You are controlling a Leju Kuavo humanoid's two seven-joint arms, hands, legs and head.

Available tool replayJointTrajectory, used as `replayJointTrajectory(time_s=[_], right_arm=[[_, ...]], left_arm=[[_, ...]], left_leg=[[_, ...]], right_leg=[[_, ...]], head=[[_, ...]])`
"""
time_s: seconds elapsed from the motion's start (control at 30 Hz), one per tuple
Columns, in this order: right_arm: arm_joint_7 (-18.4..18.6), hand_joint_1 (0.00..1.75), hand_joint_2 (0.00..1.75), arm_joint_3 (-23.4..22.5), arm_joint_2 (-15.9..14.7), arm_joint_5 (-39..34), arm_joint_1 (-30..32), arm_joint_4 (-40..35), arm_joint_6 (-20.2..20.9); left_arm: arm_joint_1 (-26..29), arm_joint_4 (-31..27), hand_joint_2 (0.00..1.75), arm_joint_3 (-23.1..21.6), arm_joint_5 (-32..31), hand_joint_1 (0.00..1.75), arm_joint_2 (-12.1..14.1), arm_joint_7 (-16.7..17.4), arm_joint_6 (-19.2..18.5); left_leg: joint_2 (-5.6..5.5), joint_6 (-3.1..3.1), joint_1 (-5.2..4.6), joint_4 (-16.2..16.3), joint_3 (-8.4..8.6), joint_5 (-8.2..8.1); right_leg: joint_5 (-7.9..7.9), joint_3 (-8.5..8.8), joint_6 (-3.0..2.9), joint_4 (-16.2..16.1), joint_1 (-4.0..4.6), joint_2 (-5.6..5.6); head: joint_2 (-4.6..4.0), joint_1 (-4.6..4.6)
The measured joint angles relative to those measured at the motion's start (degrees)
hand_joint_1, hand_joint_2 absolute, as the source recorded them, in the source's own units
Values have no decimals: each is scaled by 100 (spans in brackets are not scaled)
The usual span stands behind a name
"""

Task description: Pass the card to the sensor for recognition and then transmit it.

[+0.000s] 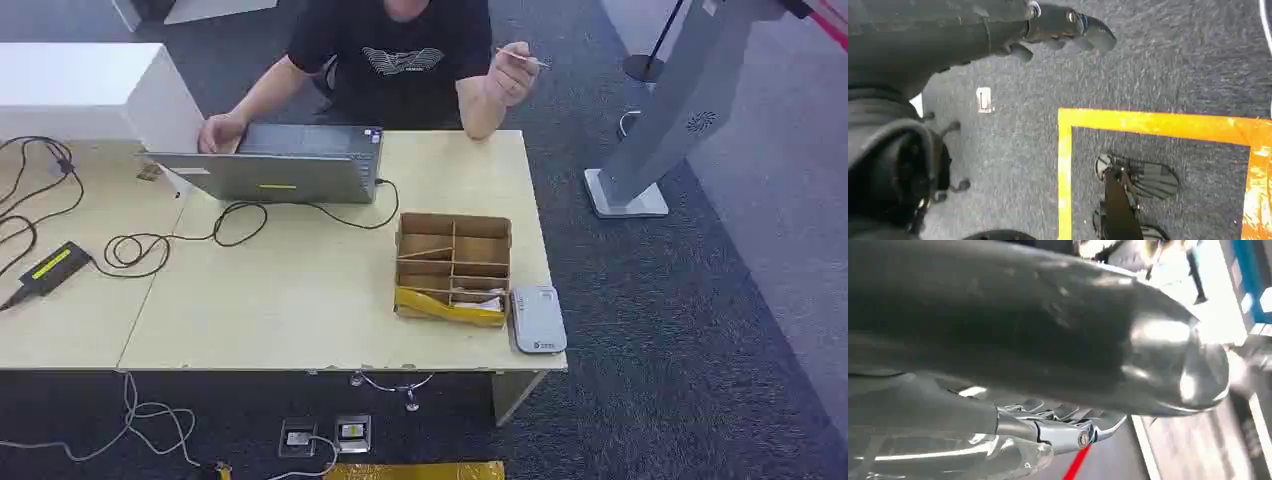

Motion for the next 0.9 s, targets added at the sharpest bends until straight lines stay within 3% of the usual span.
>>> replayJointTrajectory(time_s=[0.07,0.13,0.17,0.23,0.37,0.47,0.57,0.7,0.73,0.9], right_arm=[[-390,0,0,112,96,576,-189,-260,-57],[-901,0,0,354,190,1880,-382,-535,-403],[-988,0,0,501,251,2450,-474,-643,-523],[-999,0,0,798,391,3484,-598,-855,-718],[-1027,0,0,1544,728,6166,-738,-1195,-1529],[-690,0,0,2167,1045,8150,-779,-1230,-2609],[-502,0,0,2666,1269,9063,-771,-1221,-3268],[-461,0,0,3068,1447,9564,-663,-1199,-3275],[-463,0,175,3117,1475,9636,-621,-1197,-3194],[-548,0,175,3230,1602,9888,-411,-1208,-2758]], left_arm=[[-2,0,0,-26,-35,0,17,-63,-65],[1,2,0,-46,-39,0,28,-81,-65],[1,7,0,-57,-39,0,39,-87,-63],[-8,15,0,-105,-55,0,44,-122,-65],[-18,20,0,-186,-81,0,44,-190,-70],[-27,20,0,-243,-81,0,55,-249,-87],[-17,22,0,-321,-87,0,59,-284,-142],[-19,24,0,-428,-129,0,85,-302,-196],[-17,24,0,-448,-155,0,92,-301,-233],[-18,26,0,-560,-216,0,146,-315,-295]], left_leg=[[-21,5,0,1,-9,7],[-26,6,-1,1,-17,8],[-25,5,-1,1,-16,9],[-14,5,0,1,-13,9],[-16,0,0,1,-16,18],[-25,-1,1,1,-13,21],[-32,-1,2,2,-15,22],[-32,-1,3,3,-17,22],[-32,-1,3,3,-19,22],[-30,-2,2,3,-21,21]], right_leg=[[0,2,0,1,0,-21],[0,-2,0,4,0,-26],[0,-4,0,4,0,-23],[0,-2,0,5,3,-16],[2,-5,0,5,2,-15],[2,-4,0,5,2,-23],[2,-6,0,5,2,-28],[1,-9,-1,5,3,-27],[1,-11,-1,5,3,-27],[1,-14,-1,5,2,-24]], head=[[0,2],[0,9],[0,-2],[0,7],[0,4],[0,2],[0,4],[0,2],[0,4],[0,2]])
